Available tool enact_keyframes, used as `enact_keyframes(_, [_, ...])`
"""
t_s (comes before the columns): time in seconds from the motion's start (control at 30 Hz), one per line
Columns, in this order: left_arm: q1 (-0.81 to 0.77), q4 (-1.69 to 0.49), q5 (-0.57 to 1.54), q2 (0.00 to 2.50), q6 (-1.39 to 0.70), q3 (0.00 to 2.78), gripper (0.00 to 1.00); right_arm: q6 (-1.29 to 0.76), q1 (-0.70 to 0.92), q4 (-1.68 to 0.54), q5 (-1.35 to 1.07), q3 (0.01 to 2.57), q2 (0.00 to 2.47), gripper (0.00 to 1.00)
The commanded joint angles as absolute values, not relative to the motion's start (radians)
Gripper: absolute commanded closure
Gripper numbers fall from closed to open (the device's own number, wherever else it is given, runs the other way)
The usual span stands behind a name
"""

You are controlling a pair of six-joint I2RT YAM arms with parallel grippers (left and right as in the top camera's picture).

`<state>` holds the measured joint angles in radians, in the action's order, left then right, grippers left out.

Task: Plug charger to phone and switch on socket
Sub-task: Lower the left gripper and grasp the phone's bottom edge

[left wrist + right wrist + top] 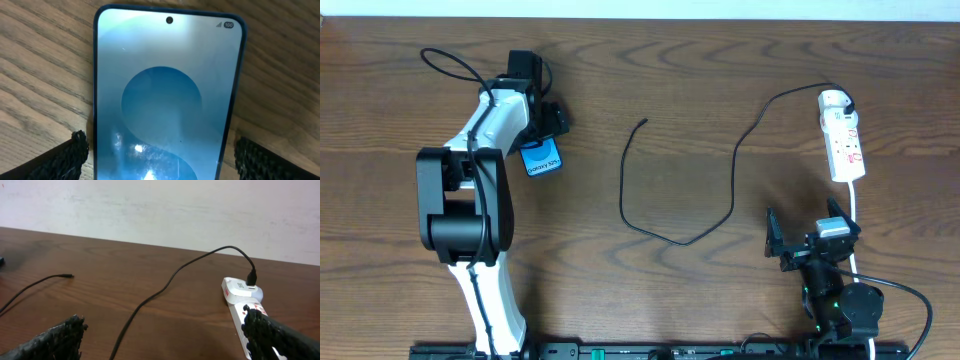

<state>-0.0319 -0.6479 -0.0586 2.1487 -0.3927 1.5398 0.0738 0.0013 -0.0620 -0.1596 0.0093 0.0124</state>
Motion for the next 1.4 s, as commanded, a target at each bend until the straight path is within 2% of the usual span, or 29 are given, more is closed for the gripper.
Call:
enact_keyframes(0.0, [-0.035, -0.648, -0.073, 2.170, -0.394, 1.543, 0.05, 0.084, -0.006, -0.063, -0.156, 0.006, 0.007, 0.01])
enact_keyframes(0.13, [-0.035, -0.649, -0.071, 2.170, -0.395, 1.542, 0.07, 0.084, -0.006, -0.063, -0.156, 0.006, 0.007, 0.01])
enact_keyframes(0.37, [-0.035, -0.675, -0.036, 2.170, -0.406, 1.542, 0.28, 0.084, -0.006, -0.063, -0.156, 0.006, 0.007, 0.01])
enact_keyframes(0.5, [-0.035, -0.688, -0.037, 2.170, -0.406, 1.542, 0.28, 0.084, -0.006, -0.063, -0.156, 0.006, 0.007, 0.01])
enact_keyframes(1.0, [-0.036, -0.960, 0.019, 2.170, -0.406, 1.542, 0.28, 0.084, -0.006, -0.063, -0.156, 0.006, 0.007, 0.01])
enact_keyframes(1.23, [-0.036, -0.979, 0.019, 2.170, -0.406, 1.542, 0.27, 0.084, -0.006, -0.063, -0.156, 0.006, 0.007, 0.01])
enact_keyframes(1.27, [-0.036, -0.979, 0.019, 2.170, -0.406, 1.542, 0.26, 0.084, -0.006, -0.063, -0.156, 0.006, 0.007, 0.01])
enact_keyframes(1.3, [-0.036, -0.979, 0.019, 2.170, -0.406, 1.542, 0.18, 0.084, -0.006, -0.063, -0.156, 0.006, 0.007, 0.01])
enact_keyframes(1.37, [-0.036, -0.980, 0.019, 2.170, -0.406, 1.539, 0.09, 0.084, -0.006, -0.063, -0.156, 0.006, 0.007, 0.01])
